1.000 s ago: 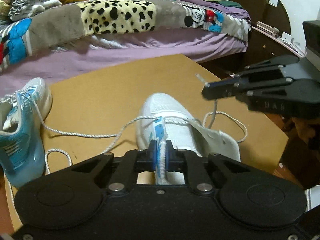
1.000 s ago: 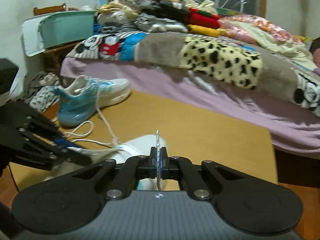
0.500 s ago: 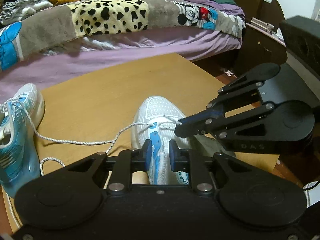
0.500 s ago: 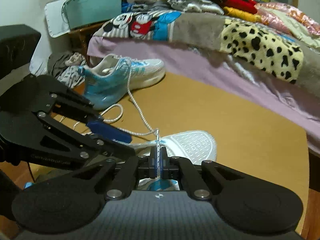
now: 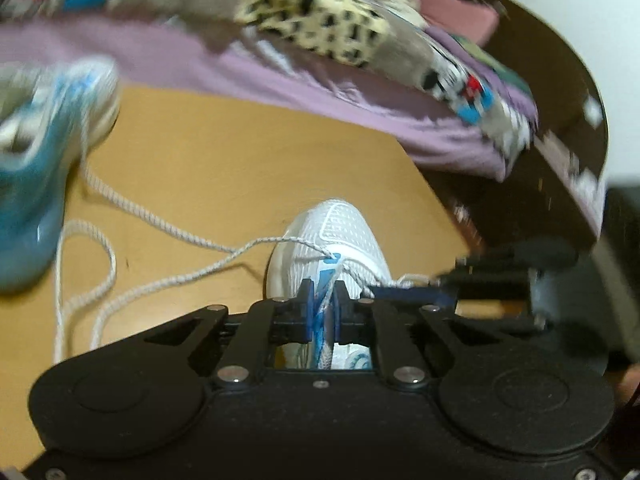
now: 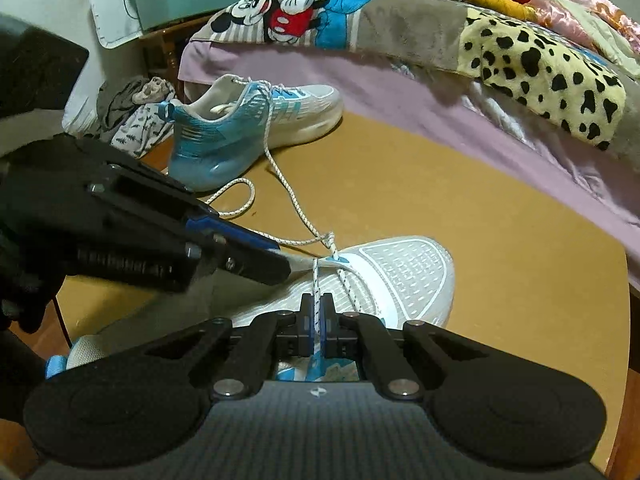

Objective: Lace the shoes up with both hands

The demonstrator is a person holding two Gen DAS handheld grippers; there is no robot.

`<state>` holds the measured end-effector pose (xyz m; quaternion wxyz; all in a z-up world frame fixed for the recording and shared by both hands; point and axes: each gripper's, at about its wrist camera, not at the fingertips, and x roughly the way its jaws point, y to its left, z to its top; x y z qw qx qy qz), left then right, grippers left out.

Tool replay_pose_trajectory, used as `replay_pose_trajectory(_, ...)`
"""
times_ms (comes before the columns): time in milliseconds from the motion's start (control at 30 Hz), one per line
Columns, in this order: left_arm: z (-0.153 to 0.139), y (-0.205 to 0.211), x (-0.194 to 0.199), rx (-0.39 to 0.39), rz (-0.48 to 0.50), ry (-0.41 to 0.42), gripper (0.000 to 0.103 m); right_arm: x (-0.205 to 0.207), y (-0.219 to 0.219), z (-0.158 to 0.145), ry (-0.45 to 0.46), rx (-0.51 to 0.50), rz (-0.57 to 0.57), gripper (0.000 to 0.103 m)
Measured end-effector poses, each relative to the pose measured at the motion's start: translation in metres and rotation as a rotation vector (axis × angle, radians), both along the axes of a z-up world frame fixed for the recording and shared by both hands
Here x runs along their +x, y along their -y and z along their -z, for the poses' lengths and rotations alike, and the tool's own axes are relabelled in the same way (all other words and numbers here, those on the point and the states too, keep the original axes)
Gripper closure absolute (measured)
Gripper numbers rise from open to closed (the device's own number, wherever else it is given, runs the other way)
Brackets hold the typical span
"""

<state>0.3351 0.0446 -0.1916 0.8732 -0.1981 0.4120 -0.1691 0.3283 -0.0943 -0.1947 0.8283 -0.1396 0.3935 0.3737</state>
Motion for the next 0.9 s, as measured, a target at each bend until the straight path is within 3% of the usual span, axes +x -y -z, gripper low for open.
replay_pose_trajectory(200,0.008,-0.017,0.002,-0.174,-0.101,-0.085,0.094,0.001,-0.004,0.001,-0.013,-0.016,-0.004,0.099)
replay_pose_trajectory(500,0.016,-0.028,0.002,-0.308,-0.183,-0.149,0.094,0.005,-0.010,0.004,-0.034,-0.035,-0.004,0.099)
replay_pose_trajectory(900,0.023,-0.035,0.003,-0.363,-0.217,-0.177,0.094,0.006,-0.015,0.008,-0.043,-0.056,-0.003,0.099)
